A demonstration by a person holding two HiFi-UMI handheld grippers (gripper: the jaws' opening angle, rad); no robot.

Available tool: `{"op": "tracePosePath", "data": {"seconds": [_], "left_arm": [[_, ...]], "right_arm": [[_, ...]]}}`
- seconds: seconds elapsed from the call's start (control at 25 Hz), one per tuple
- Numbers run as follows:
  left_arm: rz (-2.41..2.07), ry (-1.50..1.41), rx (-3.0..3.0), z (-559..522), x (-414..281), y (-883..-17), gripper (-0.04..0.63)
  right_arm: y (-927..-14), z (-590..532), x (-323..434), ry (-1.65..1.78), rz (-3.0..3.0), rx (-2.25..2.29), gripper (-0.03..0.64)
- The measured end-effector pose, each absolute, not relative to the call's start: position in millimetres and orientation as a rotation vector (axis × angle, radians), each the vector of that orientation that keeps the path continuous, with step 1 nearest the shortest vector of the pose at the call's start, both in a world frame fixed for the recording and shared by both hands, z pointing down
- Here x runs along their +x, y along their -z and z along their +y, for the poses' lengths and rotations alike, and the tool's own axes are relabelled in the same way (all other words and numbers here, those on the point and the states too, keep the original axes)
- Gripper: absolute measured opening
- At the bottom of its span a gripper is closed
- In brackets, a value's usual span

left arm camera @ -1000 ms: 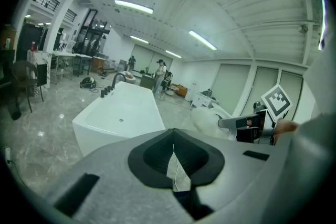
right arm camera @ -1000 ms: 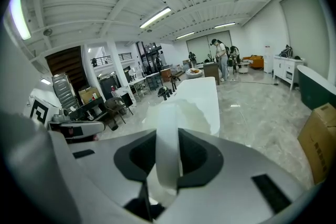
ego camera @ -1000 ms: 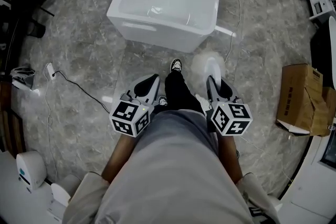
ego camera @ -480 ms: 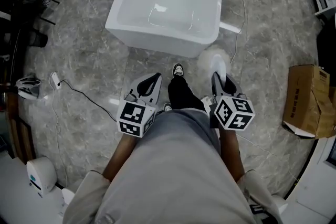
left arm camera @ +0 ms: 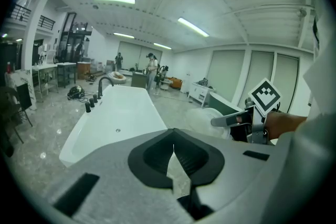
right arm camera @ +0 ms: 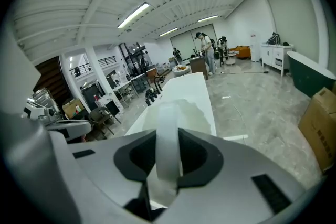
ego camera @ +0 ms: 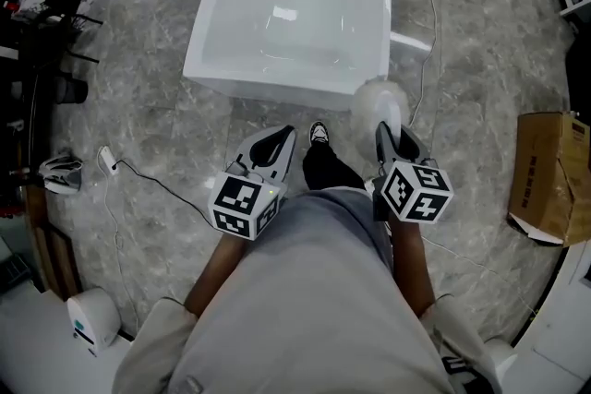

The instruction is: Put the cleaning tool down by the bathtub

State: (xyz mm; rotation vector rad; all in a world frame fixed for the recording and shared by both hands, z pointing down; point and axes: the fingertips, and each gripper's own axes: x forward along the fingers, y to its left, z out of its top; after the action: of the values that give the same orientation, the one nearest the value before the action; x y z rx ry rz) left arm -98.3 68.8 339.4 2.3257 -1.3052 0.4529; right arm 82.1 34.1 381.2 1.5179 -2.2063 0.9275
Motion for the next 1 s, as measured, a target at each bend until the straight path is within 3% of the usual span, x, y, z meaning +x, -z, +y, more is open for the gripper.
{"op": "tracePosePath", "data": {"seconds": [1.0], "left_arm": [[-1.377,-0.418,2.257,-93,-118,-343,0.005]], "right_arm": [[-404,-126,69,-0.974,-2.217,1.429,0.084]]}}
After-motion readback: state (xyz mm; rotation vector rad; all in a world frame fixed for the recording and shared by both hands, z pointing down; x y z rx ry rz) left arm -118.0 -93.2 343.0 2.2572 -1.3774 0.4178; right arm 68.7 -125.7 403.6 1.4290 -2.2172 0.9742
